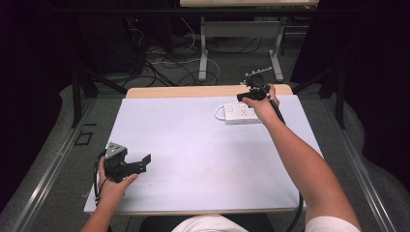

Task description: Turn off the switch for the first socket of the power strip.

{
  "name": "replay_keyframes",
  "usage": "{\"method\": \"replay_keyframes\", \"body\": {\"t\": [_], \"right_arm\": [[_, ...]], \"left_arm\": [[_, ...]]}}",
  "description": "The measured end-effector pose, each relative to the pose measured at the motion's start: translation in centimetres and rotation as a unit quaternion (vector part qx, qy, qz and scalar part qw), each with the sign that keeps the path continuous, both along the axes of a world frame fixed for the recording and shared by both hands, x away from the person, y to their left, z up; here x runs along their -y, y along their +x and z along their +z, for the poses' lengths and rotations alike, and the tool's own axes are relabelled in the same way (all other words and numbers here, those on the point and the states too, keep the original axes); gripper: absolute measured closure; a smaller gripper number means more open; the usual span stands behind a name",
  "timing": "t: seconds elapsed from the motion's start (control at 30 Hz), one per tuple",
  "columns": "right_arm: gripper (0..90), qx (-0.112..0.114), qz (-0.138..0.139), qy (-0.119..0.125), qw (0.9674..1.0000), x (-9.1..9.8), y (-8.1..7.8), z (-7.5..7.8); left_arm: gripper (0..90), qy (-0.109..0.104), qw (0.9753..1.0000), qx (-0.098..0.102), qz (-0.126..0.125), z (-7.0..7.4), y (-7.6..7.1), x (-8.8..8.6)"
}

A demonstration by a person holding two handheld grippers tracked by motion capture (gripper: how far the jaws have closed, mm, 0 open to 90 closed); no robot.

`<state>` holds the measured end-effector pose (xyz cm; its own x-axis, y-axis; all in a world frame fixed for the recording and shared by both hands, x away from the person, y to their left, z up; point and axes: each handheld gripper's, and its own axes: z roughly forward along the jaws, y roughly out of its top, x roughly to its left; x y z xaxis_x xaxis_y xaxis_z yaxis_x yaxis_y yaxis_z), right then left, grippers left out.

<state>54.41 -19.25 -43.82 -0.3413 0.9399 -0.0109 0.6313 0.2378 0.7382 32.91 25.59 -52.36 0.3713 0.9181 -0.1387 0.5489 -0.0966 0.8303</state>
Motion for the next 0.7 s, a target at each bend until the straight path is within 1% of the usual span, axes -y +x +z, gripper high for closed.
{"method": "replay_keyframes", "body": {"t": [0.07,0.1,0.13,0.17,0.27,0.3,0.37,0.4,0.43,0.47,0.5,0.53,0.6,0.7], "right_arm": [[33.8,-0.005,-0.004,-0.004,1.0,0.0,0.3,0.0],[35.2,-0.005,-0.008,-0.012,0.9999,0.0,0.7,-0.1],[35.2,-0.005,-0.008,-0.012,0.9999,0.0,0.7,-0.1],[35.7,-0.007,-0.016,-0.011,0.9998,0.0,1.1,-0.1],[35.8,-0.009,-0.023,-0.009,0.9996,0.1,1.4,-0.1],[35.8,-0.008,-0.025,-0.011,0.9996,0.1,1.6,-0.2],[37.1,-0.006,-0.031,-0.007,0.9995,0.2,2.1,-0.2],[37.1,-0.006,-0.031,-0.007,0.9995,0.2,2.1,-0.2],[37.3,-0.01,-0.036,-0.004,0.9993,0.3,2.4,-0.2],[37.3,-0.01,-0.036,-0.004,0.9993,0.3,2.4,-0.2],[37.3,-0.011,-0.039,-0.005,0.9992,0.4,2.5,-0.2],[37.3,-0.009,-0.038,-0.009,0.9992,0.5,2.7,-0.2],[37.5,-0.008,-0.046,-0.011,0.9989,0.7,3.0,-0.2],[39.0,-0.008,-0.047,-0.011,0.9988,0.8,3.3,-0.2]], "left_arm": [[1.2,-0.001,1.0,0.001,0.0,0.0,-0.1,0.0],[1.2,-0.005,1.0,0.002,0.002,0.0,-0.1,0.0],[1.2,-0.005,1.0,0.003,0.002,0.1,-0.2,-0.1],[1.2,0.0,1.0,0.002,0.0,0.1,-0.2,-0.2],[1.2,-0.002,1.0,0.003,0.001,0.1,-0.2,-0.3],[1.2,0.002,1.0,0.002,0.0,0.1,-0.2,-0.4],[1.2,-0.001,1.0,0.002,0.003,0.1,-0.2,-0.4],[1.2,-0.002,1.0,0.002,0.003,0.1,-0.2,-0.4],[1.2,-0.004,1.0,0.002,0.005,0.0,-0.2,-0.3],[1.2,-0.002,1.0,0.001,0.003,0.0,-0.2,-0.3],[1.2,-0.004,1.0,0.001,0.003,0.0,-0.1,-0.3],[1.2,-0.003,1.0,0.002,0.004,0.0,-0.1,-0.2],[1.2,0.003,1.0,-0.001,0.001,0.0,-0.1,-0.3],[1.3,0.002,1.0,0.0,0.003,-0.1,-0.2,-0.3]]}}
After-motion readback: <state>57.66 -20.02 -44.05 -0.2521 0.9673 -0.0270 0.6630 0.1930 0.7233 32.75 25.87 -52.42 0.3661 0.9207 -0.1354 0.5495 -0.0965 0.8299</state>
